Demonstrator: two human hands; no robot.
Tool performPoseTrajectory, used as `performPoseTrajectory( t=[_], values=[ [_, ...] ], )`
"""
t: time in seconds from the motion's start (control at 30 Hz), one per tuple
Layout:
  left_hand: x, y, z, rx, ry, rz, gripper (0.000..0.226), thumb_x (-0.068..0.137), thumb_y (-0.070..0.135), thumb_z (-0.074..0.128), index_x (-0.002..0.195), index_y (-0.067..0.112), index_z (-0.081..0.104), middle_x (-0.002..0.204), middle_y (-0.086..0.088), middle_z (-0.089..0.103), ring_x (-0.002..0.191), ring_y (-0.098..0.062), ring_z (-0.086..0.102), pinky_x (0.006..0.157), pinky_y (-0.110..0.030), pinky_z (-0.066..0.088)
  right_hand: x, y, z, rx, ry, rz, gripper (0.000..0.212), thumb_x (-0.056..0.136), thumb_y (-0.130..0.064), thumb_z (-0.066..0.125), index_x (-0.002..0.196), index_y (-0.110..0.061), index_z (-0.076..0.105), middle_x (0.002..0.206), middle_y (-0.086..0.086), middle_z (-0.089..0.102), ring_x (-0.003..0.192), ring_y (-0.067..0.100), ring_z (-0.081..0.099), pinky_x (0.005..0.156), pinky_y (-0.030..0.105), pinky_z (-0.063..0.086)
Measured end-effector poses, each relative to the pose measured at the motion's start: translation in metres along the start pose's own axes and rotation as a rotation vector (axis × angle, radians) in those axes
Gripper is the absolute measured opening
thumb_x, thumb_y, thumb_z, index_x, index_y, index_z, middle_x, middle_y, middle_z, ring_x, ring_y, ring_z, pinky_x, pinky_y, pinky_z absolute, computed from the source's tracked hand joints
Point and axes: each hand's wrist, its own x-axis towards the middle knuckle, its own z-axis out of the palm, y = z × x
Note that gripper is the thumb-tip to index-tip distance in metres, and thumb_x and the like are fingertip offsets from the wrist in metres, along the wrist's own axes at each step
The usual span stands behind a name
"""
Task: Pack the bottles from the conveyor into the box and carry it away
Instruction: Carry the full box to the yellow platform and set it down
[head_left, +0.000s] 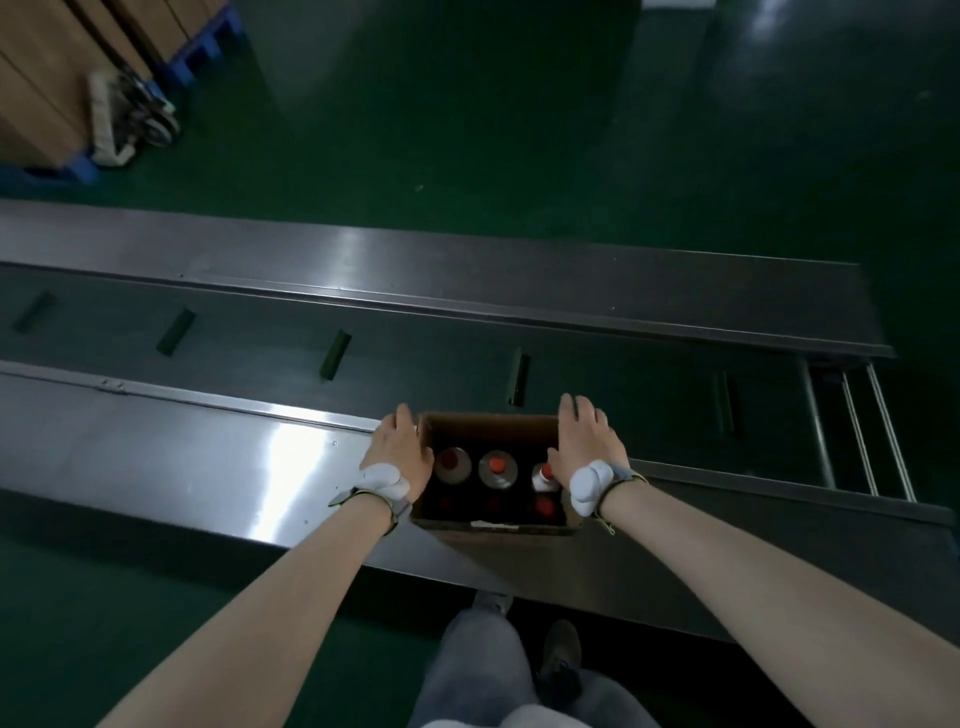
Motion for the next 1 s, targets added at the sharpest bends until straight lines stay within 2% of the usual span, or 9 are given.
performPoseTrajectory(
  t=[0.07, 0.2, 0.3, 0.4, 0.47, 0.53, 0.6, 0.73, 1.0],
  values=[
    [0.011, -0.005, 0.004, -0.026, -0.092, -0.088, 0.081, 0.101, 0.034, 0.063, 0.160, -0.001, 0.019, 0.154, -0.021, 0.043, 0.140, -0.040, 0.047, 0.110, -0.046, 0.046, 0.003, 0.000, 0.007, 0.076, -0.081, 0.088, 0.100, 0.096, -0.034, 0.072, 0.167, -0.004, 0.007, 0.166, 0.018, 0.028, 0.148, 0.038, 0.038, 0.113, 0.044, 0.045],
    [0.031, -0.017, 0.024, -0.111, -0.155, -0.176, 0.062, 0.097, 0.037, 0.068, 0.140, 0.005, 0.039, 0.131, -0.016, 0.063, 0.116, -0.037, 0.065, 0.088, -0.043, 0.056, 0.011, 0.004, 0.023, 0.316, -0.203, 0.332, 0.106, 0.095, -0.035, 0.074, 0.165, 0.001, 0.004, 0.161, 0.023, 0.038, 0.141, 0.040, 0.049, 0.106, 0.046, 0.050],
    [0.042, -0.027, 0.040, -0.118, -0.223, -0.253, 0.044, 0.097, 0.045, 0.064, 0.125, 0.012, 0.055, 0.116, -0.010, 0.068, 0.105, -0.035, 0.069, 0.087, -0.041, 0.057, 0.018, 0.012, 0.040, 0.394, -0.234, 0.447, 0.076, 0.094, -0.046, 0.073, 0.146, 0.000, 0.041, 0.136, 0.018, 0.063, 0.119, 0.037, 0.065, 0.080, 0.038, 0.051],
    [0.053, -0.034, 0.054, -0.046, -0.323, -0.297, 0.031, 0.101, 0.038, 0.055, 0.104, 0.011, 0.069, 0.106, -0.013, 0.074, 0.097, -0.034, 0.072, 0.093, -0.046, 0.059, 0.021, 0.019, 0.055, 0.388, -0.325, 0.437, 0.040, 0.098, -0.047, 0.061, 0.116, -0.012, 0.067, 0.114, 0.010, 0.073, 0.096, 0.030, 0.068, 0.071, 0.031, 0.045],
    [0.056, -0.032, 0.058, 0.003, -0.334, -0.290, 0.026, 0.103, 0.030, 0.053, 0.091, 0.012, 0.068, 0.105, -0.013, 0.074, 0.098, -0.033, 0.072, 0.094, -0.044, 0.059, 0.021, 0.021, 0.058, 0.385, -0.331, 0.511, 0.025, 0.099, -0.038, 0.057, 0.092, -0.017, 0.067, 0.105, 0.007, 0.072, 0.086, 0.028, 0.063, 0.071, 0.031, 0.045],
    [0.059, -0.026, 0.058, 0.006, -0.339, -0.301, 0.027, 0.105, 0.024, 0.053, 0.104, 0.005, 0.073, 0.111, -0.017, 0.074, 0.105, -0.036, 0.071, 0.095, -0.039, 0.057, 0.019, 0.021, 0.057, 0.365, -0.303, 0.573, 0.028, 0.099, -0.031, 0.055, 0.074, -0.020, 0.059, 0.097, 0.007, 0.070, 0.081, 0.027, 0.061, 0.072, 0.031, 0.047],
    [0.062, -0.021, 0.058, -0.014, -0.340, -0.311, 0.034, 0.106, 0.021, 0.052, 0.123, -0.002, 0.070, 0.122, -0.022, 0.071, 0.116, -0.039, 0.068, 0.094, -0.041, 0.053, 0.020, 0.021, 0.056, 0.336, -0.310, 0.590, 0.023, 0.097, -0.027, 0.058, 0.076, -0.018, 0.062, 0.094, 0.006, 0.067, 0.083, 0.028, 0.063, 0.072, 0.031, 0.048],
    [0.063, -0.015, 0.052, 0.013, -0.352, -0.277, 0.036, 0.107, 0.019, 0.050, 0.131, -0.003, 0.068, 0.129, -0.022, 0.069, 0.121, -0.039, 0.066, 0.095, -0.042, 0.052, 0.019, 0.017, 0.050, 0.339, -0.330, 0.618, 0.020, 0.096, -0.022, 0.061, 0.105, -0.011, 0.074, 0.107, 0.008, 0.072, 0.102, 0.031, 0.071, 0.072, 0.030, 0.048],
    [0.069, 0.031, 0.033, 0.065, -0.332, -0.154, 0.036, 0.106, 0.014, 0.050, 0.131, -0.005, 0.066, 0.130, -0.024, 0.067, 0.122, -0.041, 0.064, 0.088, -0.044, 0.050, -0.005, 0.035, 0.030, 0.408, -0.248, 0.785, 0.020, 0.099, -0.019, 0.060, 0.105, -0.011, 0.076, 0.112, 0.008, 0.074, 0.105, 0.028, 0.071, 0.069, 0.029, 0.046]
  ],
)
